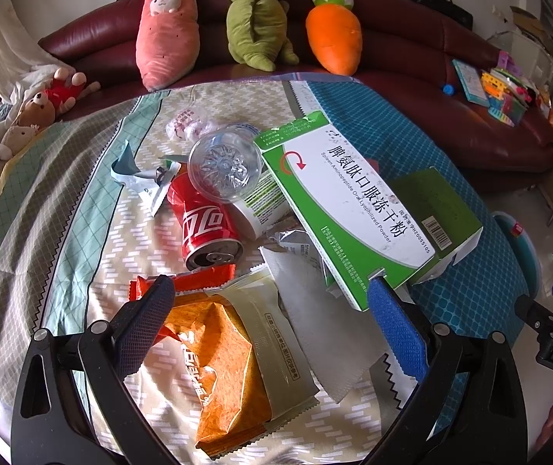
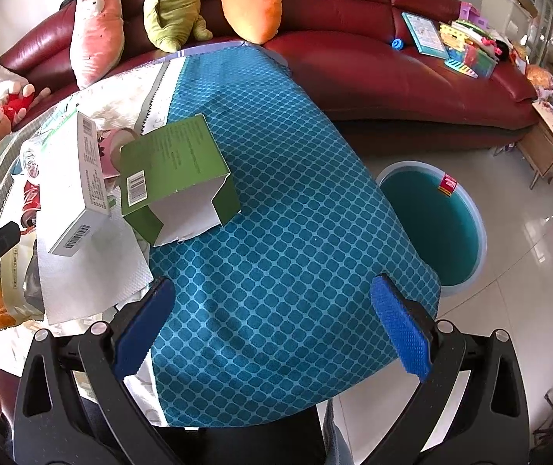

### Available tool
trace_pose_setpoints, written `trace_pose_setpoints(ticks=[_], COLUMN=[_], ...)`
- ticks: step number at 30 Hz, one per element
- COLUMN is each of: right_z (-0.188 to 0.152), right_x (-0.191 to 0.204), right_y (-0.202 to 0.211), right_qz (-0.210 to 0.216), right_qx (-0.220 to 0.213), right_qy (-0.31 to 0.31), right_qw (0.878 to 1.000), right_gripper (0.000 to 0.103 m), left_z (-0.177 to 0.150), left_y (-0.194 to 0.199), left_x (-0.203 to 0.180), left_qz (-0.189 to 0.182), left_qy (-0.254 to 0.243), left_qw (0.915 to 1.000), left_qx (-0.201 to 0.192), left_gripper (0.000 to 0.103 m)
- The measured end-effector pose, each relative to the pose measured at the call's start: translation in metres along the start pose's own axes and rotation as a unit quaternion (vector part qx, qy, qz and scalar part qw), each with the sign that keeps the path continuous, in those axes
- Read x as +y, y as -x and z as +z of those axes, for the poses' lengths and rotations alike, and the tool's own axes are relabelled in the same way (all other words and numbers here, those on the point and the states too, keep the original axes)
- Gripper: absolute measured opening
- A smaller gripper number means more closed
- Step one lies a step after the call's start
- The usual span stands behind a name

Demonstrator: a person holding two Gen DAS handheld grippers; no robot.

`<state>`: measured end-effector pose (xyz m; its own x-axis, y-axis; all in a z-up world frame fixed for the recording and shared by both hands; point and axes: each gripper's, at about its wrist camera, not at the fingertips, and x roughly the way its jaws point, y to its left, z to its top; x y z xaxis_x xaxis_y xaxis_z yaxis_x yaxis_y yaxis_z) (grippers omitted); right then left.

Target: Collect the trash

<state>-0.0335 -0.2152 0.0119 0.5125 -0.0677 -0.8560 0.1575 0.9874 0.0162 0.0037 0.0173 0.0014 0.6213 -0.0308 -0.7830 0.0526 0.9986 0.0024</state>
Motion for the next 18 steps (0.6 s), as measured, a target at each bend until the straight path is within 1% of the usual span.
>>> trace_pose_setpoints(ticks=[12,18], right_z=[-0.001,0.000], right_x=[0.005,0.010], right_y=[-0.008,-0.010], right_qz=[-0.002,-0.001], right_qx=[0.008,0.014], right_qy=[0.006,0.017], right_qw=[1.000,1.000], right_gripper=[0.097,0.097], left_z=[-0.001,0.001], left_y=[-0.005,-0.005], left_x=[0.004,0.010], left_qz=[-0.008,-0.007], left_qy=[-0.001,-0.005], left_qw=[0.9999,1.0000], left_qx=[0.007,0.000], left_gripper=[0.099,0.099])
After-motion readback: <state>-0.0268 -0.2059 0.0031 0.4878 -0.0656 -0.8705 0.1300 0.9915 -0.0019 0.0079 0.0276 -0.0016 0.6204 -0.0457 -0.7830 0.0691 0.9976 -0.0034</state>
